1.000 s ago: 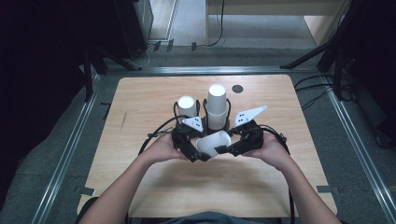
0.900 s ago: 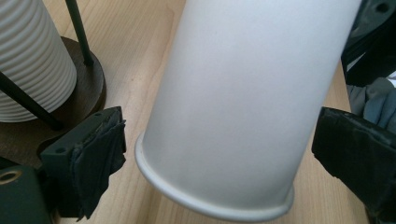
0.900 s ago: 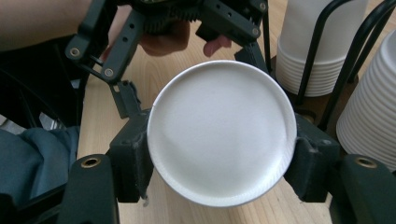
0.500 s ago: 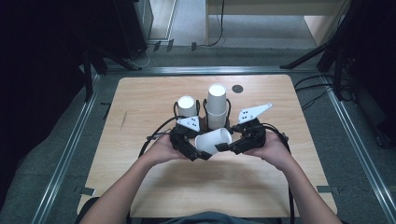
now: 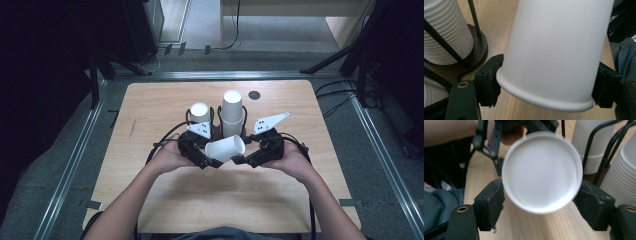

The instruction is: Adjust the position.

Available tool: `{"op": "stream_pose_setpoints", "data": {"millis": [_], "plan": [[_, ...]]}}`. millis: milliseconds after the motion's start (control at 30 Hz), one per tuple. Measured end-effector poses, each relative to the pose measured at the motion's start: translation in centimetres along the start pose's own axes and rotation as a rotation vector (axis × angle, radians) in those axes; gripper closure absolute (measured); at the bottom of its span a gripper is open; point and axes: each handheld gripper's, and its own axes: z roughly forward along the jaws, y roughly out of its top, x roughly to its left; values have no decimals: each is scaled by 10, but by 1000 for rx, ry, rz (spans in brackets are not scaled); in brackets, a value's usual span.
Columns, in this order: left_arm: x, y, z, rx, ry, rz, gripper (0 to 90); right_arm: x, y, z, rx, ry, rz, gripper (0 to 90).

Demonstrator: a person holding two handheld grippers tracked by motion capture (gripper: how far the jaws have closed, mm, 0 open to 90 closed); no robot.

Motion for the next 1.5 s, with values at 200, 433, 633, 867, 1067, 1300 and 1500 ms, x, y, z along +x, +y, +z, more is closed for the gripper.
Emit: {"op": "stream_pose_setpoints", "data": {"millis": [200,433,633,867,1067,1300,1500], "plan": [[5,0,-7,31,8,-4,239,-1,-4,6,51,-6,-11,260],[3,6,-9,100,18,13,238,-1,-7,11,90,-14,-23,260],[-5,12,-8,174,43,54,238,0,-7,13,103,-11,-30,260],[-5,14,-4,213,52,66,238,1,-7,16,104,-13,-42,260],[-4,13,7,262,40,78,238,2,-7,18,113,-14,-49,260],[-6,13,19,288,17,93,238,4,-6,24,126,-4,-53,260],[-8,12,25,286,-5,117,236,6,-6,29,140,13,-67,285]]}}
